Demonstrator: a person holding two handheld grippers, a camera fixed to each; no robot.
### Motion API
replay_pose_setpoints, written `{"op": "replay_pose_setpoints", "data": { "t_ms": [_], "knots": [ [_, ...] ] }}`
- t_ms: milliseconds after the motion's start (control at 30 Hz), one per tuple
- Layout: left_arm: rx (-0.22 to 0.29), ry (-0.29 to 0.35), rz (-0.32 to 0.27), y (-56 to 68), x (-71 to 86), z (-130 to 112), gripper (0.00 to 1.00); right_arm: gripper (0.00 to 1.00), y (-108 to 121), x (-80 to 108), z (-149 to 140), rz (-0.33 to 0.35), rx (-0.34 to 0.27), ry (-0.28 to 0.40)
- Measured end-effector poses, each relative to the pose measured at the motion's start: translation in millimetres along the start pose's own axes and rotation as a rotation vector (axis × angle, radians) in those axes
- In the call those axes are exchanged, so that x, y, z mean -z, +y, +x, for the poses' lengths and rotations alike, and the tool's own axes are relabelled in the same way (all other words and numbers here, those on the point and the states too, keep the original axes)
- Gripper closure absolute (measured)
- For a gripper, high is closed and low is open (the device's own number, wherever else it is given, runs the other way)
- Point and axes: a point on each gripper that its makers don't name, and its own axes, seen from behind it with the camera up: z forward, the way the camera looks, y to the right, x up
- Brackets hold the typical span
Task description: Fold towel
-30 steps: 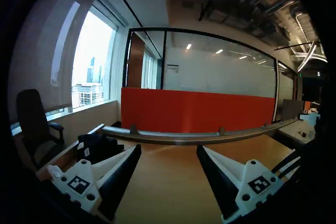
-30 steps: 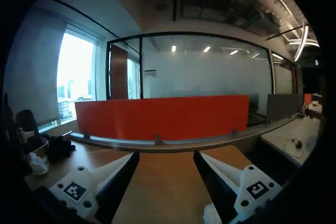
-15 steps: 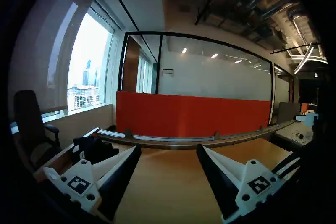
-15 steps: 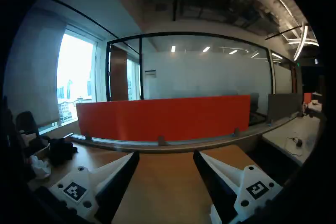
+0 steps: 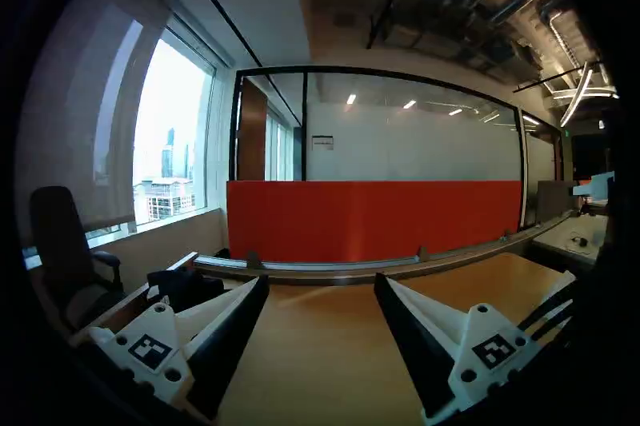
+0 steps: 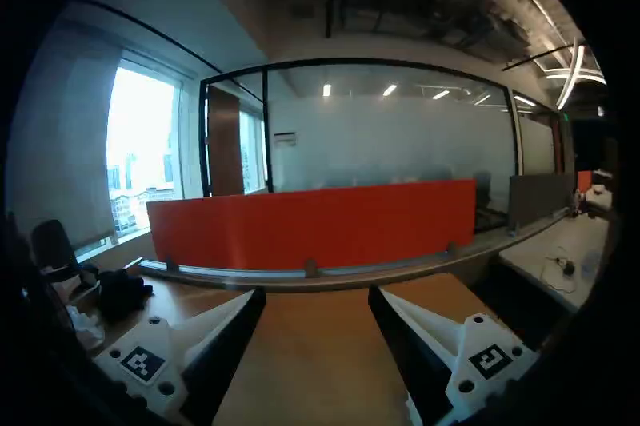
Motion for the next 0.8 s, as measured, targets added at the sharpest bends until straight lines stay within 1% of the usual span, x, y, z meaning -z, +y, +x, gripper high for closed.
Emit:
{"op": "replay_pose_setpoints", "data": {
  "t_ms": [100, 267, 467, 567, 800],
  "knots": [
    [-0.016, 0.000, 0.008, -3.0, 1.6, -10, 0.02, 0.01, -3, 2.6, 1, -0.005, -0.013, 0.003],
    [-0.030, 0.015, 0.008, -4.4, 4.2, -27, 0.02, 0.01, 0, 4.4, 1, -0.029, -0.011, 0.008],
    [-0.014, 0.018, 0.017, -7.3, 5.6, -58, 0.02, 0.01, -1, 7.3, -6, -0.043, -0.008, 0.021],
    [-0.003, 0.021, 0.015, -7.3, 5.5, -71, 0.02, 0.01, -2, 8.5, -12, -0.045, -0.006, 0.025],
    [-0.019, 0.036, 0.019, -7.9, 10.4, -95, 0.02, 0.01, 4, 11.6, -41, -0.067, -0.013, 0.011]
  ]
}}
